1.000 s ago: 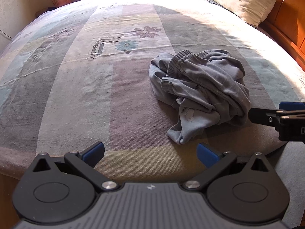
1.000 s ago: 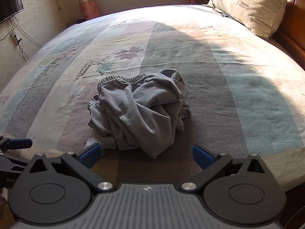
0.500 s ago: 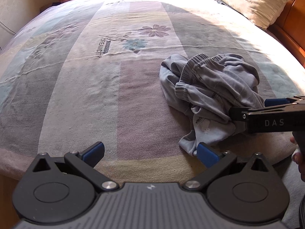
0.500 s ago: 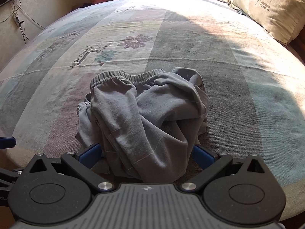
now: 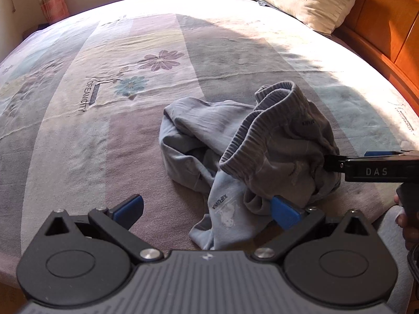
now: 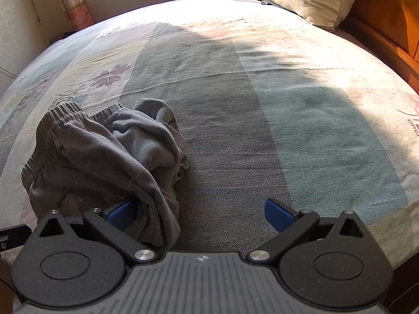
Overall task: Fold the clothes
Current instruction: 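Move the left gripper to the sweatpants waistband and grasp it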
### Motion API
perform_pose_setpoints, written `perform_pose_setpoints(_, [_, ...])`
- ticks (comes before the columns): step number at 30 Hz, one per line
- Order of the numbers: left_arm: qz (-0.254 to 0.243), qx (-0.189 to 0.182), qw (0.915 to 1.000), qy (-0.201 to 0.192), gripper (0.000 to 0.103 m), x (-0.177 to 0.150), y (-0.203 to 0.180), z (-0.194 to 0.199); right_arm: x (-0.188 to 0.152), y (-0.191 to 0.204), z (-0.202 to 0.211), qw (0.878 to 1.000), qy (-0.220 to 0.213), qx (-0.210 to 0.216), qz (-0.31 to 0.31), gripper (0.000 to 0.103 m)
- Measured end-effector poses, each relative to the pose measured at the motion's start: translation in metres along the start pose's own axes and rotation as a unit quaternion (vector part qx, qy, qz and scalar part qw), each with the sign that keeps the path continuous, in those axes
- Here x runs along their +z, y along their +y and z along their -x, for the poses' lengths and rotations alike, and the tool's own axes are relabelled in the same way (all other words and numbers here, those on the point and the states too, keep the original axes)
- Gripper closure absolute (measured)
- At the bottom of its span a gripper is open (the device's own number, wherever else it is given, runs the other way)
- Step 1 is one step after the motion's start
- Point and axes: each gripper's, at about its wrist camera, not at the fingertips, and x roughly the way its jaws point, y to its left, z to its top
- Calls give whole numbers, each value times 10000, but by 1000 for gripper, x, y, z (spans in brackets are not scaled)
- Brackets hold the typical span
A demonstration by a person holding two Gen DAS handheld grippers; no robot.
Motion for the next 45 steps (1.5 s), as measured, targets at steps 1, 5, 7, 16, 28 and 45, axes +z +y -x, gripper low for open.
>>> perform_pose_setpoints(1, [-17,-89,10000,-30,1,2,-4,-3,-2,-3,0,10000,9,10,-26,0])
perform_pose_setpoints(5, [34,-493,9988,9,1,9,-15,-25,-9,-10,2,9999,45,96,-117,0])
perform_pose_setpoints(7, [51,-504,9987,66,1,9,-18,-39,-12,-12,3,9998,50,137,-131,0])
perform_pose_setpoints(16, [72,-819,9966,-50,0,-5,-13,-79,-25,-20,9,9992,-66,385,47,0])
perform_pose_setpoints(28, [-461,-751,9939,-669,0,-19,-18,-85,-33,-21,2,9979,-86,640,93,0])
perform_pose_setpoints(45, [-1060,-1442,9772,-1146,1,-4,-8,-41,-48,-41,-6,9941,-13,1060,247,0])
